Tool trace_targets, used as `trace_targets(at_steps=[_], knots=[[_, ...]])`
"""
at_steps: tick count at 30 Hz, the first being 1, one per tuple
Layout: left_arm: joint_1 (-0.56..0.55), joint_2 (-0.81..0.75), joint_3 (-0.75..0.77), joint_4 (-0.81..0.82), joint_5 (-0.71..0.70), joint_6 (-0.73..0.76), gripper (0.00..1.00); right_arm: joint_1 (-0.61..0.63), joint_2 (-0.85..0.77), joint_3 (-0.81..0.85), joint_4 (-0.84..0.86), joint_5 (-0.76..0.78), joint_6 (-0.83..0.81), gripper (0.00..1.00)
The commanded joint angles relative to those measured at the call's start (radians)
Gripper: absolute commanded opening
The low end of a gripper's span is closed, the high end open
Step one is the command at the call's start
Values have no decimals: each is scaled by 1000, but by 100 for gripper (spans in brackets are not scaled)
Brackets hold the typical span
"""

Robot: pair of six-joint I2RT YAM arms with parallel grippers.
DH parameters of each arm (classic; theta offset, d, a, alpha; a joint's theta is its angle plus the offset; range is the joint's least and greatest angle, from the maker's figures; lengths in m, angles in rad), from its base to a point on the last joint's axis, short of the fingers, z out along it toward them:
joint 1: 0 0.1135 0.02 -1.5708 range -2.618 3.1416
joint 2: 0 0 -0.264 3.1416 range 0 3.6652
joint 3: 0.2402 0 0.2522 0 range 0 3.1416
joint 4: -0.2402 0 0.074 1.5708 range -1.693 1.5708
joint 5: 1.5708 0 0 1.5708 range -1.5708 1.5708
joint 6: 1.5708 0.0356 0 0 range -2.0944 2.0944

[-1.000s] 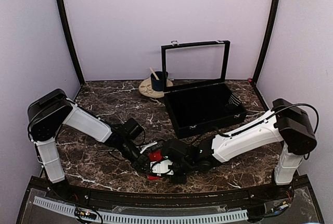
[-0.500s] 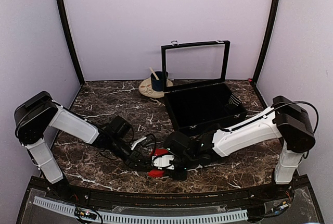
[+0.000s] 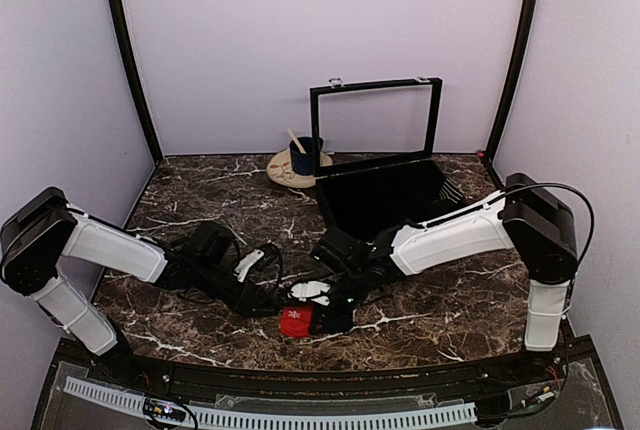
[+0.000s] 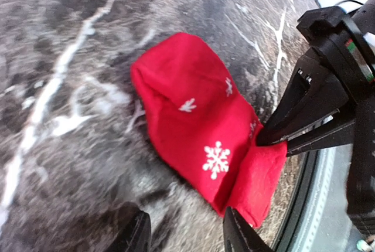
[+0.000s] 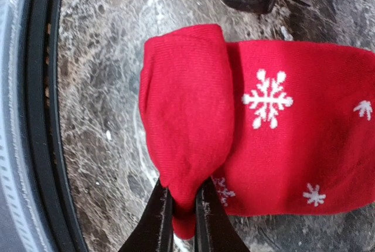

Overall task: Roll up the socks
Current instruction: Roll the sock at the center of the board.

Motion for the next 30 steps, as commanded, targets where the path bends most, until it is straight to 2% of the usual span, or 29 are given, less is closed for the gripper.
trace_targets(at_steps=[1,7,12,19,30], knots=[[5,-106,-58,44,-102,-23,44,-30,85,39,-134,-134,33,0],[-18,-225,-103,60,-174,-17,46,-71,134,97,-212,-232,37,0],[-88,-284,-101,31,-251,10,46,-100,185,147,-283,-292,30,0],[-192,-276,-56,-47,-296,69,46,-127,257,230,-374,-361,23,0],[-241,-240,0,-100,-288,149,49,-168,329,306,-467,-439,11,0]])
